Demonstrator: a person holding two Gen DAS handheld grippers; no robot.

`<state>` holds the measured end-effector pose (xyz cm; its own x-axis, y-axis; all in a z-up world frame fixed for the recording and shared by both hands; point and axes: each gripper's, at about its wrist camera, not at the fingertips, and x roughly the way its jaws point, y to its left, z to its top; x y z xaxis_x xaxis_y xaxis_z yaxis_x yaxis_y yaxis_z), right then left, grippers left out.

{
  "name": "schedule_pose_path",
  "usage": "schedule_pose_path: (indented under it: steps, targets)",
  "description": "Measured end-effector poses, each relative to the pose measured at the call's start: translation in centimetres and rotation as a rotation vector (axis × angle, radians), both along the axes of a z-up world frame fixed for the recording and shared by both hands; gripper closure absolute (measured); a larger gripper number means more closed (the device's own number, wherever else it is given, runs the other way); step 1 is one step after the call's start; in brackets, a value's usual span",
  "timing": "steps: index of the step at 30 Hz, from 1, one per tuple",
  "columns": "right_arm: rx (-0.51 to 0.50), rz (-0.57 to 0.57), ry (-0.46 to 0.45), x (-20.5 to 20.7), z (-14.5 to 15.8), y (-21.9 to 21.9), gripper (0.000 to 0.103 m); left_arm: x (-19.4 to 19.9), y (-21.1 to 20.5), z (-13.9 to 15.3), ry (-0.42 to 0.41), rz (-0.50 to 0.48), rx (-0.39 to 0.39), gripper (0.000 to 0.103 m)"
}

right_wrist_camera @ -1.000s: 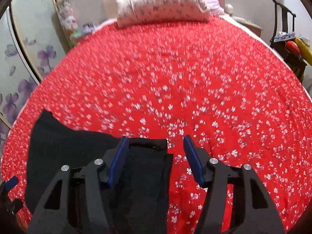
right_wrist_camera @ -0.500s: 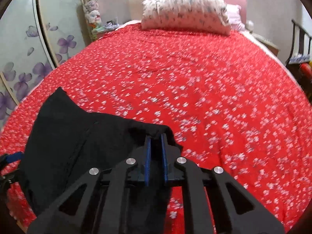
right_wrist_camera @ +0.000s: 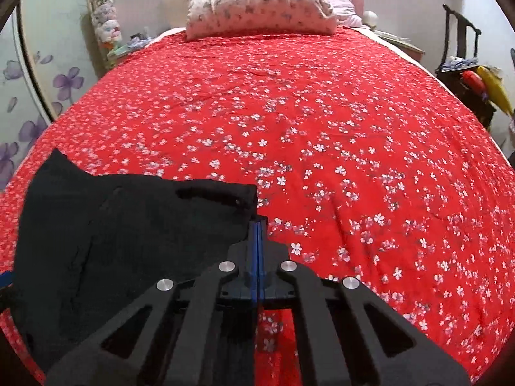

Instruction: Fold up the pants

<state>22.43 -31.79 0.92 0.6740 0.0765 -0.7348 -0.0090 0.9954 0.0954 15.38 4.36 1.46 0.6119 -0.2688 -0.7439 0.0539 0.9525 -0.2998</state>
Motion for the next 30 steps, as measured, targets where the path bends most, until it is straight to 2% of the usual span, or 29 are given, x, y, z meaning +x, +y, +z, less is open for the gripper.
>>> schedule_pose_path:
  steps: [2, 3, 4, 5, 6, 7, 10, 13, 14, 15, 16, 17, 18, 19, 21, 23, 25, 26, 27, 28, 30]
  targets:
    - [0.102, 0.009, -0.021, -0.7, 1.3, -0.8, 0.094, 0.9, 0.1, 1.3, -0.023, -0.031, -0.024, 0.002]
    - [0.200, 0.051, -0.040, -1.2, 2.3, -1.0, 0.084, 1.4, 0.1, 1.9, -0.033, -0.046, -0.047, 0.002]
    - [0.225, 0.068, -0.048, -1.4, 2.7, -0.8, 0.066, 2.4, 0.0, 2.8, -0.045, -0.070, -0.089, 0.002]
    - [0.253, 0.086, -0.070, -1.7, 3.5, -0.5, 0.056, 3.4, -0.1, 3.4, -0.049, -0.085, -0.118, 0.002]
    - [0.328, 0.132, -0.086, -1.9, 4.1, 0.0, 0.035, 4.3, -0.2, 3.8, -0.049, -0.098, -0.140, 0.002]
    - [0.420, 0.183, -0.074, -1.7, 4.2, 0.6, 0.023, 5.6, -0.6, 4.2, -0.038, -0.118, -0.175, 0.002]
    - [0.682, 0.272, 0.025, 0.0, 3.4, 2.4, 0.023, 8.3, -1.4, 4.4, 0.003, -0.145, -0.233, 0.002]
    - [0.853, 0.320, 0.132, 2.0, 1.9, 4.4, 0.023, 10.7, -2.1, 3.3, 0.087, -0.206, -0.383, 0.002]
    - [0.890, 0.325, 0.153, 2.7, 1.5, 4.9, 0.023, 11.4, -2.3, 2.7, 0.111, -0.204, -0.404, 0.002]
    - [0.897, 0.327, 0.165, 3.2, 1.2, 5.3, 0.022, 11.8, -2.4, 2.3, 0.119, -0.195, -0.399, 0.002]
    - [0.856, 0.312, 0.182, 3.8, 0.8, 5.8, 0.018, 12.2, -2.5, 2.0, 0.124, -0.185, -0.391, 0.002]
    - [0.755, 0.261, 0.198, 4.3, 0.4, 6.0, 0.018, 12.7, -2.5, 1.5, 0.131, -0.166, -0.375, 0.002]
    - [0.671, 0.227, 0.206, 4.8, -0.3, 5.8, 0.028, 13.2, -2.6, 0.9, 0.138, -0.132, -0.335, 0.002]
    - [0.654, 0.209, 0.214, 5.1, -1.0, 5.4, 0.046, 13.7, -2.8, 0.4, 0.144, -0.113, -0.300, 0.002]
    - [0.702, 0.162, 0.221, 5.1, -1.9, 3.9, 0.072, 14.3, -3.3, -0.3, 0.155, -0.097, -0.246, 0.002]
    - [0.738, 0.173, 0.216, 4.8, -2.3, 3.4, 0.076, 14.7, -3.9, -0.7, 0.121, -0.066, -0.138, 0.002]
    - [0.699, 0.173, 0.204, 4.0, -1.9, 3.5, 0.077, 14.7, -4.3, -1.3, 0.115, -0.069, -0.083, 0.002]
    - [0.641, 0.168, 0.190, 3.1, -1.1, 3.5, 0.076, 14.4, -4.7, -1.2, 0.100, -0.078, -0.048, 0.002]
    - [0.627, 0.181, 0.171, 2.3, -0.6, 3.3, 0.066, 13.8, -5.0, -0.8, 0.089, -0.097, -0.016, 0.002]
    - [0.637, 0.211, 0.147, 1.2, 0.0, 2.9, 0.042, 13.4, -5.2, -0.4, 0.082, -0.117, -0.001, 0.002]
    - [0.631, 0.241, 0.089, -1.0, 0.8, 2.1, 0.011, 11.6, -5.0, 0.6, 0.067, -0.168, -0.009, 0.002]
